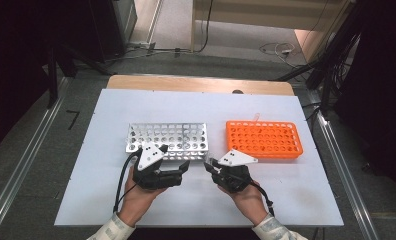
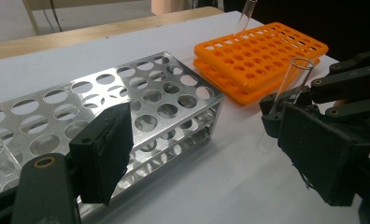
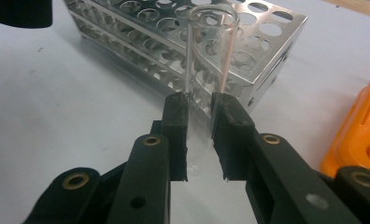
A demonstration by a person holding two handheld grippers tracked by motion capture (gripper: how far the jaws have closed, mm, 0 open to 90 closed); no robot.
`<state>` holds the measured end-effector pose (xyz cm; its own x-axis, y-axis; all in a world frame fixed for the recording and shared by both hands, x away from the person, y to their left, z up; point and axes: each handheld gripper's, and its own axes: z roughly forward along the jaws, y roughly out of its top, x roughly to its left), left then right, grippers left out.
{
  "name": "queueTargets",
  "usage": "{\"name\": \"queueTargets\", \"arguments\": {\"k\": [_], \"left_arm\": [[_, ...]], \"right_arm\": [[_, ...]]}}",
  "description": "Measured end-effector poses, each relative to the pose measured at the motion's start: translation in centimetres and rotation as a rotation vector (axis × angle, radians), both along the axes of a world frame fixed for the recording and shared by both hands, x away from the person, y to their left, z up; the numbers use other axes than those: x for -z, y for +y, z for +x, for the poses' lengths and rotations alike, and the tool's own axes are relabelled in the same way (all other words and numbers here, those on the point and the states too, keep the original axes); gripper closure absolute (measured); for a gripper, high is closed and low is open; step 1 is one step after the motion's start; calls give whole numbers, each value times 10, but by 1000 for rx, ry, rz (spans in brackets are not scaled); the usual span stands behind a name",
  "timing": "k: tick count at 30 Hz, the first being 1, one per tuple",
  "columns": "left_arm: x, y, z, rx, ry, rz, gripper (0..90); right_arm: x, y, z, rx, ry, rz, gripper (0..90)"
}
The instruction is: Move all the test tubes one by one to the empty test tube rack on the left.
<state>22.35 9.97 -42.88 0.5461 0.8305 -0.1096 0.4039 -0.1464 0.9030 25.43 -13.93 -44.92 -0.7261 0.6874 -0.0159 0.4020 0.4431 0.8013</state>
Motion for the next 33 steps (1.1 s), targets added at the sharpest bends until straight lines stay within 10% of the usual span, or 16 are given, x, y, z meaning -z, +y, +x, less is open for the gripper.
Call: {"name": "queueTargets", "arguments": {"k": [17,33], "left_arm": [[2,-11,-3,58,9,3,260],[5,-16,-4,93,13,8,604]], "right_arm": [[9,32,-5,-80,4,-21,731],[5,47,-9,-114,1,-1,730]]}}
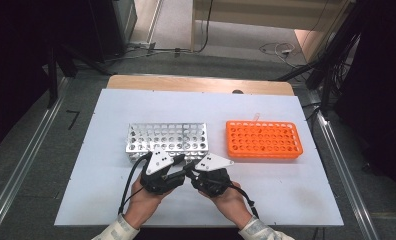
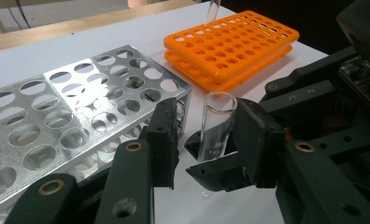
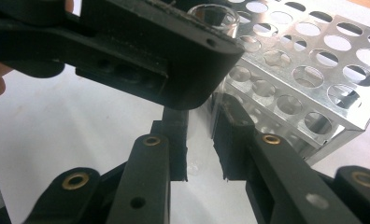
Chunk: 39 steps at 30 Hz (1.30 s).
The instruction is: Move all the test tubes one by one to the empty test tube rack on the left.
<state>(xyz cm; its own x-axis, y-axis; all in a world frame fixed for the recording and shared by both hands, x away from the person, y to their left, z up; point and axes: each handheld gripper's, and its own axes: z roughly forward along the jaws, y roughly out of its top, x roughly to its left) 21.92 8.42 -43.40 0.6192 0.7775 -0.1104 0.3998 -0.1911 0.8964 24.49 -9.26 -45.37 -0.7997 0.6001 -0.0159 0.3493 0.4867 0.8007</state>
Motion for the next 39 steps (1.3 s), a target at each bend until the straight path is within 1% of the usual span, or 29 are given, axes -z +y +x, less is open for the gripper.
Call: {"name": "queueTargets", "arguments": {"k": [5,14,19,21,24,26,28,30,34,37,39], "left_arm": [[1,-2,0,10,4,5,634],[2,-2,-1,10,3,7,739],[1,-3,-1,15,3,9,748],[1,-2,0,9,2,8,749],[1,-1,0,-1,3,2,750],[-1,1,1,-9,2,0,750],[-2,3,2,-13,1,-5,750],[-4,5,3,-15,-2,-6,750],[-8,10,4,-30,-7,-22,750],[-11,14,6,-42,-7,-30,750],[-13,17,6,-58,-7,-29,749]], "right_arm": [[0,0,0,1,7,0,731],[0,2,-1,-6,8,1,730],[0,2,-2,-9,6,1,727],[0,1,-2,-11,6,0,716],[-1,1,-2,-17,10,6,647],[-2,0,-2,-25,7,9,576],[-3,-2,-1,-29,8,11,533],[-4,-4,-1,-22,14,15,508],[-7,-9,1,-17,19,21,455],[-8,-13,2,-6,25,18,380],[-8,-15,3,5,35,20,356]]}}
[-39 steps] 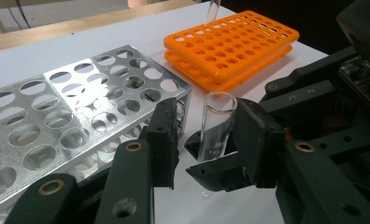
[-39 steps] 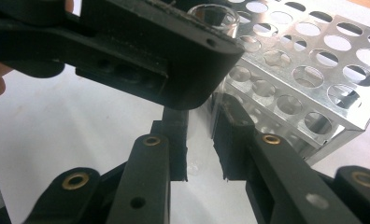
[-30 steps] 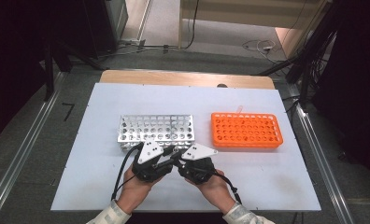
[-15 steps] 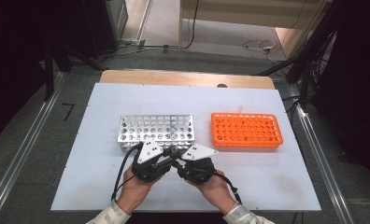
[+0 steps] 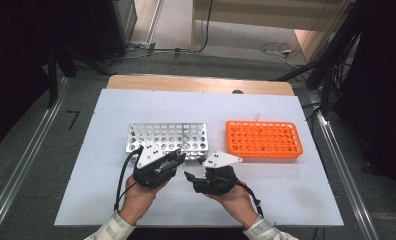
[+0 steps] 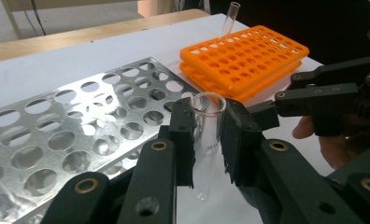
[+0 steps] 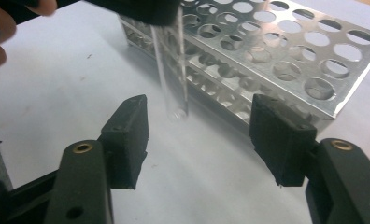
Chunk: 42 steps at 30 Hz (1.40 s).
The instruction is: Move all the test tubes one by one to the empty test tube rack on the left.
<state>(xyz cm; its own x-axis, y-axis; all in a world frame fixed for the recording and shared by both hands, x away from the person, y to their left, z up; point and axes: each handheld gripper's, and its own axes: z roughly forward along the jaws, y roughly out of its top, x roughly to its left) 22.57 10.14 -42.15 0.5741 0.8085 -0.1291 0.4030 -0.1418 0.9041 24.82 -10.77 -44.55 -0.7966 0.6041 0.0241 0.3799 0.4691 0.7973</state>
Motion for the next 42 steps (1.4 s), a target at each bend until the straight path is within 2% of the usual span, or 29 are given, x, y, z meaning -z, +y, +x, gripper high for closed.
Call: {"name": "queueTargets", "arguments": {"k": [5,14,31,42], "left_arm": [[-4,6,2,-23,2,-11,750],[-8,13,6,-42,8,-17,749],[-20,29,12,-77,-16,-53,749],[-25,41,20,-130,-30,-59,750]], "right_arm": [[0,-5,2,26,13,-2,290],[-1,-11,4,45,14,-3,284],[-1,-28,9,100,26,1,246],[-1,-33,10,122,27,0,246]]}}
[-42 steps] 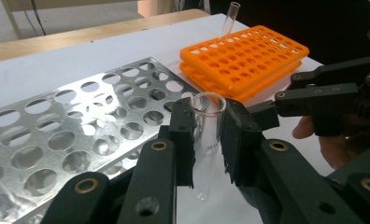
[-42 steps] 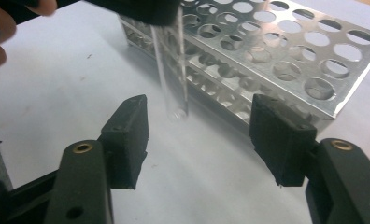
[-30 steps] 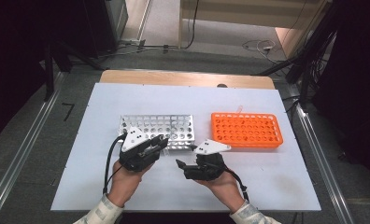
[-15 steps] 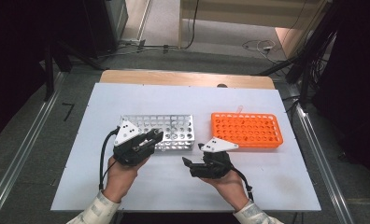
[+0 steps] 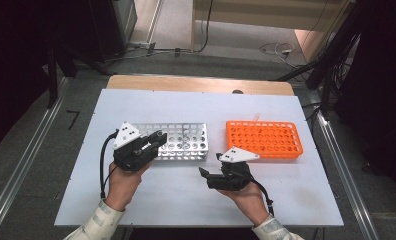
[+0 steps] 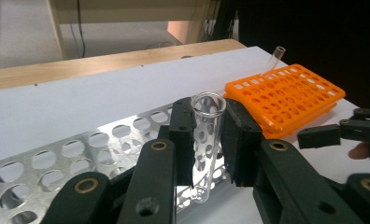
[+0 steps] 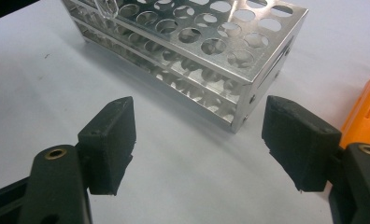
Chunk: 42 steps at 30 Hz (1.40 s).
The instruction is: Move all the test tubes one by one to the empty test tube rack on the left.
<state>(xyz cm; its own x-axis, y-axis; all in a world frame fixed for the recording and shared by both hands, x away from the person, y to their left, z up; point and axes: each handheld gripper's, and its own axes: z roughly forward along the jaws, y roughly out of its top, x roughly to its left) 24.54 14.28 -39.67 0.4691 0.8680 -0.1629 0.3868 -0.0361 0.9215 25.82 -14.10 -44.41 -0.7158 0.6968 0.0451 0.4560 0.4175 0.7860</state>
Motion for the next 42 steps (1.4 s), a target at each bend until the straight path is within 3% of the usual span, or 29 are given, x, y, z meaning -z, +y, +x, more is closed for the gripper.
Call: {"name": "queueTargets", "arguments": {"k": [16,28,42], "left_arm": [[4,18,9,-92,-12,41,749],[14,14,12,-100,-16,105,749],[34,3,16,-90,25,198,747]], "right_arm": [[0,-2,1,5,2,3,247],[1,-1,1,5,6,-3,247],[2,3,2,-15,4,-12,247]]}}
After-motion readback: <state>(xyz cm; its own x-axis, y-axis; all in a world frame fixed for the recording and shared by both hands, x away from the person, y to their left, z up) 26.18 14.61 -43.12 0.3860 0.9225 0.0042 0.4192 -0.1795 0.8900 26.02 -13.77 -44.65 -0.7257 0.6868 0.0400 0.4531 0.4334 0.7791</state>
